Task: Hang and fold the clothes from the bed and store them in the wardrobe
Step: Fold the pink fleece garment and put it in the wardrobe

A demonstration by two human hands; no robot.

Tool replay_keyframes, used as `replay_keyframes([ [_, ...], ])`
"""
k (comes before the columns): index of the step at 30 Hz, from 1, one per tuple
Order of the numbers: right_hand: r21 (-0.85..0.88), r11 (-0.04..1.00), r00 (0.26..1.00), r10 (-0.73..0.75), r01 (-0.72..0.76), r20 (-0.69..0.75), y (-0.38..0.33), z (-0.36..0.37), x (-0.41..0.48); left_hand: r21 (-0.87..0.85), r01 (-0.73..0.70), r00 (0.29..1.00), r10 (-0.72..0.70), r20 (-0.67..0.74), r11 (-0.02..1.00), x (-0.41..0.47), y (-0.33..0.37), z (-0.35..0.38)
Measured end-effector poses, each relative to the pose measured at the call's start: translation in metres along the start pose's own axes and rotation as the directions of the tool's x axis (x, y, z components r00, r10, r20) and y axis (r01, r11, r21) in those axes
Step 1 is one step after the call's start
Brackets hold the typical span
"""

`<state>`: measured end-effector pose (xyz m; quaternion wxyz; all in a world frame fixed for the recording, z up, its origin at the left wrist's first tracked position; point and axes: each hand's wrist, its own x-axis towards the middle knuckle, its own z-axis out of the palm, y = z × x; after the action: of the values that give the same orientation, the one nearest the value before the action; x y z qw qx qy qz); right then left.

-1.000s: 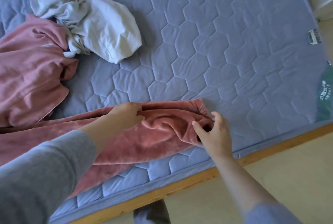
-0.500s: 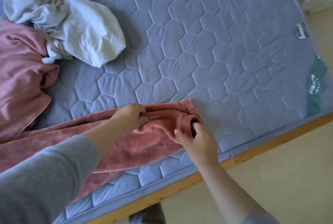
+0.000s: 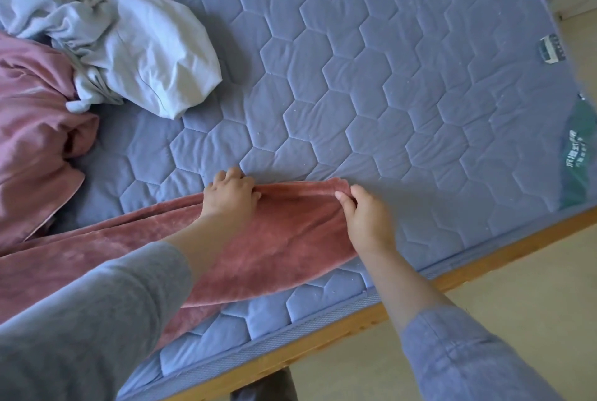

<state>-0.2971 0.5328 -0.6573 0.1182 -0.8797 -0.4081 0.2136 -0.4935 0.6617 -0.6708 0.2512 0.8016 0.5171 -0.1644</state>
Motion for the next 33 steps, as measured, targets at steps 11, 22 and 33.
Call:
replay_keyframes([
  [11,-0.05,0.992,0.975,0.12,-0.112,0.187,0.016,0.019,0.012,-0.069,0.04,0.998,-0.043,-0.048,0.997,0.007,-0.003,0.015],
  [22,0.094,0.938,0.931,-0.312,0.334,-0.189,-0.034,0.023,-0.076,-0.298,-0.117,0.942,0.011,-0.334,0.947,-0.1,-0.058,0.019],
  [33,0.198,0.79,0.707,-0.61,0.581,0.358,-0.142,0.094,-0.163,-0.22,0.126,0.968,-0.169,-0.187,0.967,-0.233,-0.194,0.065],
])
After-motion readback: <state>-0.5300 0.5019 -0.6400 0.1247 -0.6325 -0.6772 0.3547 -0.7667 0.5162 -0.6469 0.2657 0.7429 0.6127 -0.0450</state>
